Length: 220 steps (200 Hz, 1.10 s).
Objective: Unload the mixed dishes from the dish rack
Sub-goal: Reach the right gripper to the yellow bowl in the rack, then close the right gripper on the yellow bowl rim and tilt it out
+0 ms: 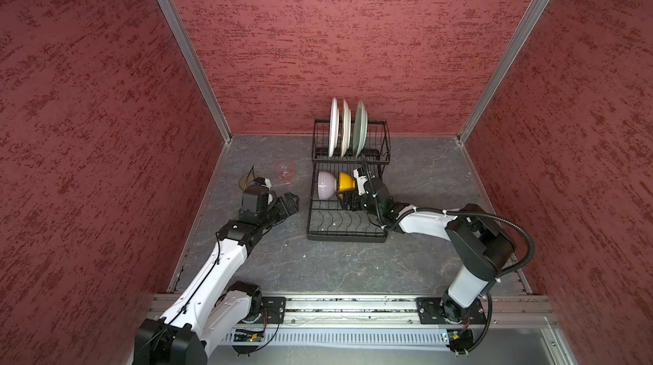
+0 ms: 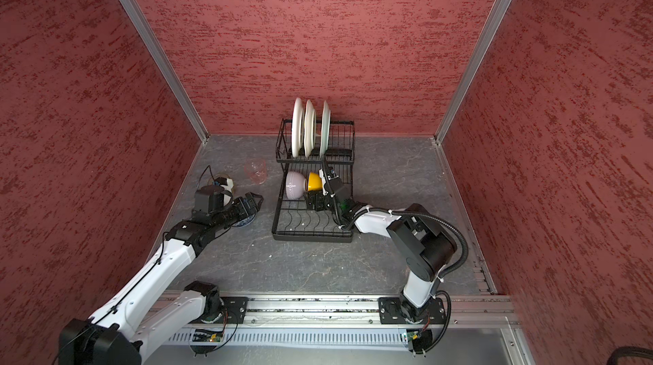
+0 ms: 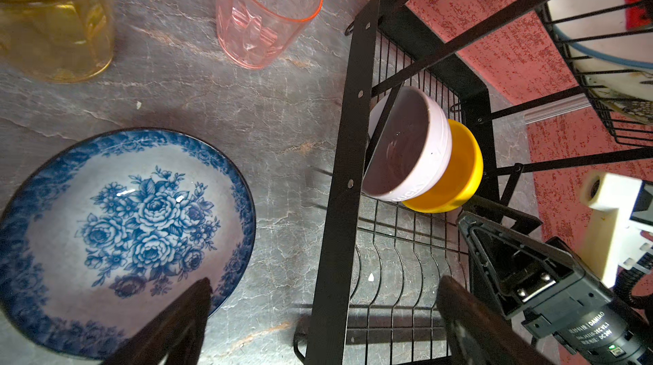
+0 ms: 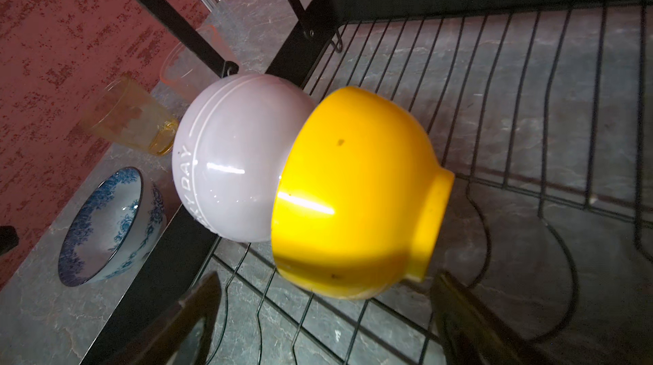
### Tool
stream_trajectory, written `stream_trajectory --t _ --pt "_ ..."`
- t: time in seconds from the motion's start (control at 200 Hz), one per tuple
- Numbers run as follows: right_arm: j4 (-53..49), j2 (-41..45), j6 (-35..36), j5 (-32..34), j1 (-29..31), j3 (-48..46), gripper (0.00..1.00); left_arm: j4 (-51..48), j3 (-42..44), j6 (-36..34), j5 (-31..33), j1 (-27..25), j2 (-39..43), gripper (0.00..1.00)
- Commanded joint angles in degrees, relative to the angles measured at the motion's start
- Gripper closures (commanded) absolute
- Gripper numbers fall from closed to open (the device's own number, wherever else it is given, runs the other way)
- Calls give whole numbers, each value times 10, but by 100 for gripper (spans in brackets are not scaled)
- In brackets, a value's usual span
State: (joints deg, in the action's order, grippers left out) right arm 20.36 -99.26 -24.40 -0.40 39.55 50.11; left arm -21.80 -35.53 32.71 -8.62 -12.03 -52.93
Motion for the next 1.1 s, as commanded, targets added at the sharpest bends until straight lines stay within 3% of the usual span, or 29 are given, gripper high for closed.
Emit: stream_trajectory --t 0.0,0.421,1.097 --pt "-28 -18 14 38 2 24 7 14 -3 -5 8 -3 7 1" --pt "-14 -45 13 24 2 41 12 20 5 -9 6 -3 9 1" --pt "-23 -66 45 41 2 62 33 26 5 -8 3 -2 -1 1"
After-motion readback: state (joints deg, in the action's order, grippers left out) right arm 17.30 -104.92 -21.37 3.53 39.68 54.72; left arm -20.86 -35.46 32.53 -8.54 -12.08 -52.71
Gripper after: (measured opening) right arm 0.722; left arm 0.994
